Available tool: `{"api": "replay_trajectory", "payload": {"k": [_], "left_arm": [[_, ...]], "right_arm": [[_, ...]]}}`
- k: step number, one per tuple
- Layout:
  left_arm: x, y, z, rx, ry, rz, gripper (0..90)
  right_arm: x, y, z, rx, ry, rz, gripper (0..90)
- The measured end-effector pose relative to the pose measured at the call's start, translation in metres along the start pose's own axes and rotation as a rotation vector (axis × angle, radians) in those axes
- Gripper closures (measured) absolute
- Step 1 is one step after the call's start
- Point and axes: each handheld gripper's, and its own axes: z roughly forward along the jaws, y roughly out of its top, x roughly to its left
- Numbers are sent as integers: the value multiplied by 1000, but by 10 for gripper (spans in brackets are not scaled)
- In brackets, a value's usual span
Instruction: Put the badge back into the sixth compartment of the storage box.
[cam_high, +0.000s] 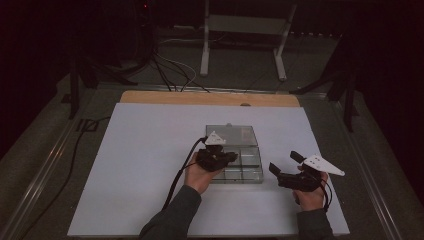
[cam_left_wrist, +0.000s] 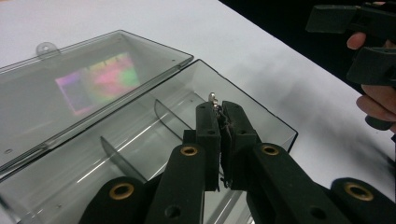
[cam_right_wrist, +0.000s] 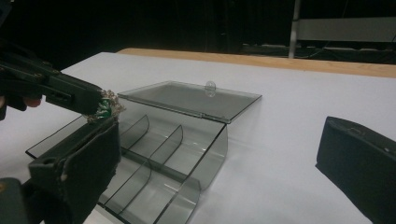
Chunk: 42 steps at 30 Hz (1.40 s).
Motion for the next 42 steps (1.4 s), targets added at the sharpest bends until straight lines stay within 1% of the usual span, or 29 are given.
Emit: {"api": "replay_trajectory", "payload": {"k": [2,14,36,42], "left_arm": [[-2,0,2,9,-2,14,891],[-9,-3,15,37,-18,30,891],[-24,-7,33,60,-51,35,890],[-26,-9,37,71,-53,36,890]], "right_arm": [[0,0,0,-2,0,1,0],[0,0,0,-4,1,0,0],[0,0,-1,-10,9,1,0],[0,0,0,-9,9,3,0]]}}
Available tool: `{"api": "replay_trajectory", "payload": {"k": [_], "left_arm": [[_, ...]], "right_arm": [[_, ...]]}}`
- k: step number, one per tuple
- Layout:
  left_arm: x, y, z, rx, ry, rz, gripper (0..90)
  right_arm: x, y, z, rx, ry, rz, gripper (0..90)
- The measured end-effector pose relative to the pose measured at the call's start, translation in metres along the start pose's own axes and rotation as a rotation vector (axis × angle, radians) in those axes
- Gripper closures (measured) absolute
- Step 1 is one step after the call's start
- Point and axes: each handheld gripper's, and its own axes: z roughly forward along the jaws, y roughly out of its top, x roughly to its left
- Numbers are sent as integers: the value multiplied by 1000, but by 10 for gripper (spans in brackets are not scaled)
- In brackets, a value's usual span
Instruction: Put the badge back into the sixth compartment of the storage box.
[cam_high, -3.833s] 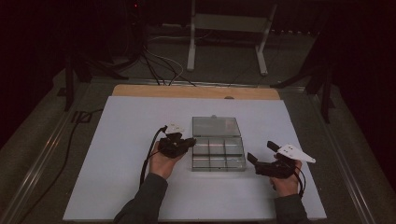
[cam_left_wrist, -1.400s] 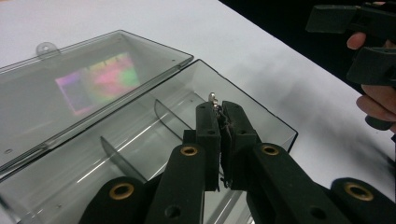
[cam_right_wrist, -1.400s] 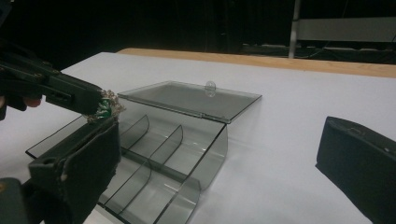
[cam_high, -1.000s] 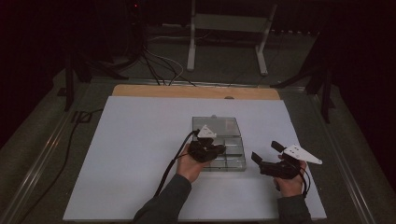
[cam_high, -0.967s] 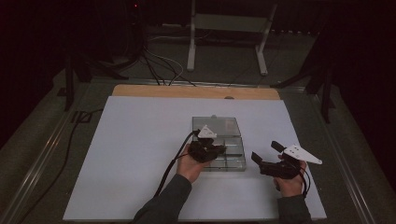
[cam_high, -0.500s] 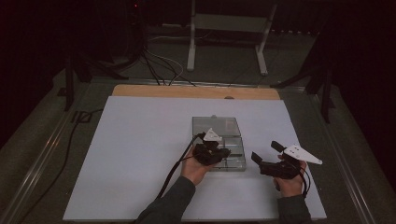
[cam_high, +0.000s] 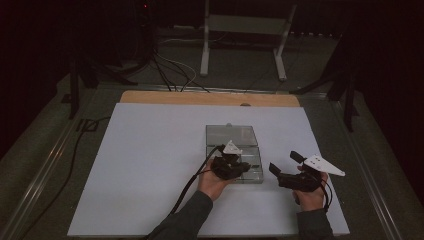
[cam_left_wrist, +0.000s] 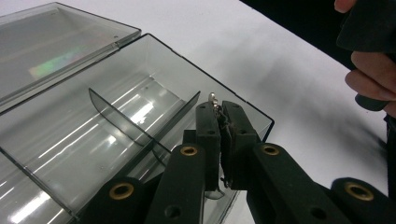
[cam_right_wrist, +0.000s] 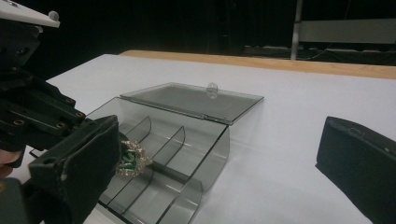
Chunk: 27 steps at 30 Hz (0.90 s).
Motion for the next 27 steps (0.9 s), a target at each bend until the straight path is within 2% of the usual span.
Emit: {"api": "replay_trajectory", "payload": {"k": [17,27], "left_arm": [[-4,-2,12,39,3,10,890],[-6,-4,21,67,1,-2,888]], "right_arm": [[0,0,0,1,0,-2,0],[1,0,1,2,-1,-7,0]]}}
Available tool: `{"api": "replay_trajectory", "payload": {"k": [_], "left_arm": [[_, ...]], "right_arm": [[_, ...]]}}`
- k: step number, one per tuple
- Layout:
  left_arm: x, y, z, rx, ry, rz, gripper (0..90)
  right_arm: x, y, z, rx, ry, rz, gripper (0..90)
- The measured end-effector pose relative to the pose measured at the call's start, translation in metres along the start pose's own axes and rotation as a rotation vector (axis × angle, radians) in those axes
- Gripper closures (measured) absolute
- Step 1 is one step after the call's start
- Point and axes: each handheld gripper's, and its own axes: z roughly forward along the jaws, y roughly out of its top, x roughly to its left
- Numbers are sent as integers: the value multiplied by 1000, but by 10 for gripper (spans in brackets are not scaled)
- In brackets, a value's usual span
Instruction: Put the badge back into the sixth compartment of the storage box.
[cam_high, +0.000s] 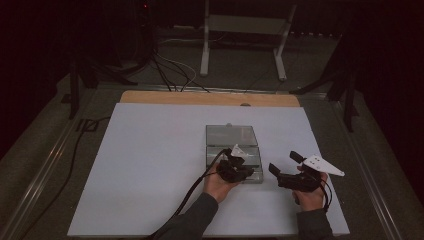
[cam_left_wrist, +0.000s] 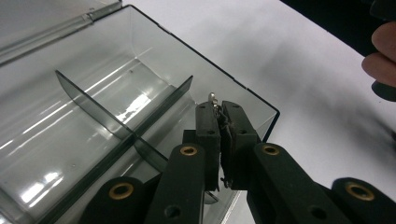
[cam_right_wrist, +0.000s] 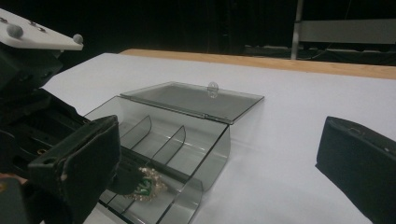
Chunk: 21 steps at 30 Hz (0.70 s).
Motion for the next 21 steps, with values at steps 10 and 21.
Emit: {"api": "replay_trajectory", "payload": {"k": [10,21], "left_arm": [[-1,-2,6,27,-3,-1,887],[-1,-2,8,44,6,-7,882]], "right_arm": [[1,0,0,-3,-4,-6,0],[2,0,0,-5,-6,-12,0]]}}
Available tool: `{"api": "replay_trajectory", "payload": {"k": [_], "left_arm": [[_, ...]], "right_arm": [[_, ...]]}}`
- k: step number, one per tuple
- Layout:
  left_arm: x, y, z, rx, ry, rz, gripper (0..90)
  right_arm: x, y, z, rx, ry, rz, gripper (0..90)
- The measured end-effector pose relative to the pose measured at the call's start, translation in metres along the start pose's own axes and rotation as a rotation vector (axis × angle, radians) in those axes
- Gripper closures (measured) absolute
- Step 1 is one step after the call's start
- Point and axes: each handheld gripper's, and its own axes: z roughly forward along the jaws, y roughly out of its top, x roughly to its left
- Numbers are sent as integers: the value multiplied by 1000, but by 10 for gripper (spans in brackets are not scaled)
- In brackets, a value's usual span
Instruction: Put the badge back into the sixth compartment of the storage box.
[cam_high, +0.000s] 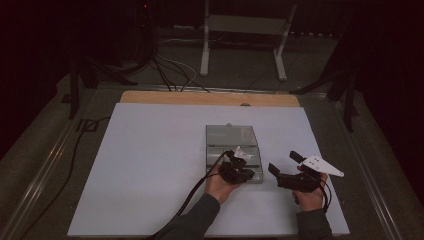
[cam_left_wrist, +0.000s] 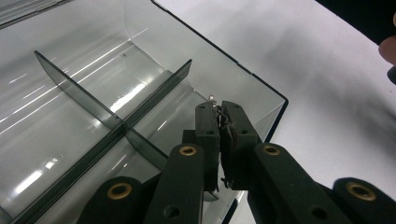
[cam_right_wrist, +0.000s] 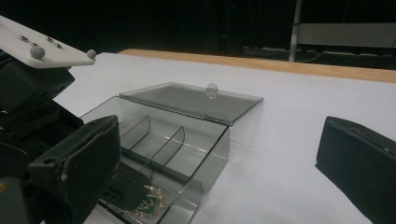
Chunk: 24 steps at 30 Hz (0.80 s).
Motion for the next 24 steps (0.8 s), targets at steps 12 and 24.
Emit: {"api": "replay_trajectory", "payload": {"k": [12,24], "left_arm": [[2,2,-6,-14,25,-11,631],[0,5,-17,-76,10,3,330]], "right_arm": [[0,0,0,1,0,-1,1],[0,-1,1,3,0,2,0]]}}
